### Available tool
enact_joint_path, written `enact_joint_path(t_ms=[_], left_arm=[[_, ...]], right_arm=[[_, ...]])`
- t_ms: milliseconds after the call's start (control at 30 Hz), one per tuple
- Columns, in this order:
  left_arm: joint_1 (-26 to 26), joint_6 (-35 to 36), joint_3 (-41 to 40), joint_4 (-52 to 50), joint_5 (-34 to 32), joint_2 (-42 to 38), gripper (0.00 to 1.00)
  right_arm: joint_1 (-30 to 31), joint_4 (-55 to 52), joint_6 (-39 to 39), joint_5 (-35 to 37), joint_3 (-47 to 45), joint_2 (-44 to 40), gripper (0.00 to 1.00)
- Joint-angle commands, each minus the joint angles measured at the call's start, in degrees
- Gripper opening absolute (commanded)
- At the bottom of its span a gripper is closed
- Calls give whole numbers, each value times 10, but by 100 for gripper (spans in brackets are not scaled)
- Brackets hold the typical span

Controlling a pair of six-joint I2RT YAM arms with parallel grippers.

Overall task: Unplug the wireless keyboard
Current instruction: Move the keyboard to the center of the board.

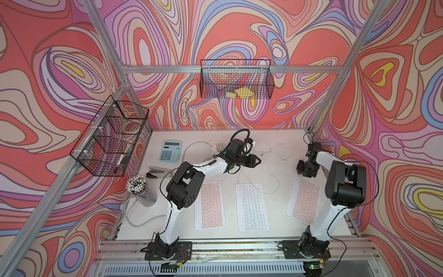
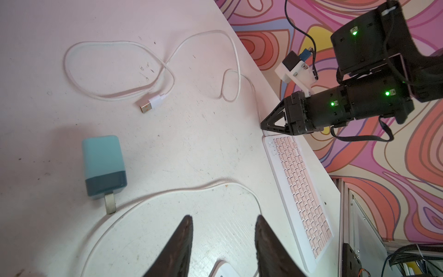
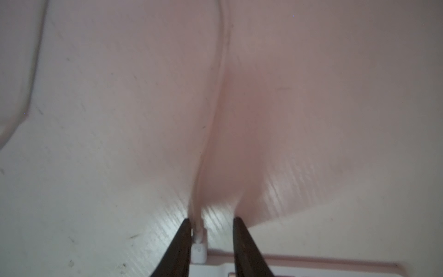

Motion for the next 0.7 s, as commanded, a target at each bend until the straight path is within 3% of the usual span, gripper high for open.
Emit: enact_joint_path(t_ms=[0, 400, 667], left_arm=[[-3, -3, 14, -5, 8, 13, 44], [-3, -6, 11, -8, 2, 9, 44], [-3, -13, 6, -1, 3, 9, 44]], right_arm=[[1, 6, -5, -30, -17, 19, 31], [0, -61, -27, -9, -20, 6, 28], [5, -61, -26, -33, -26, 5, 26]])
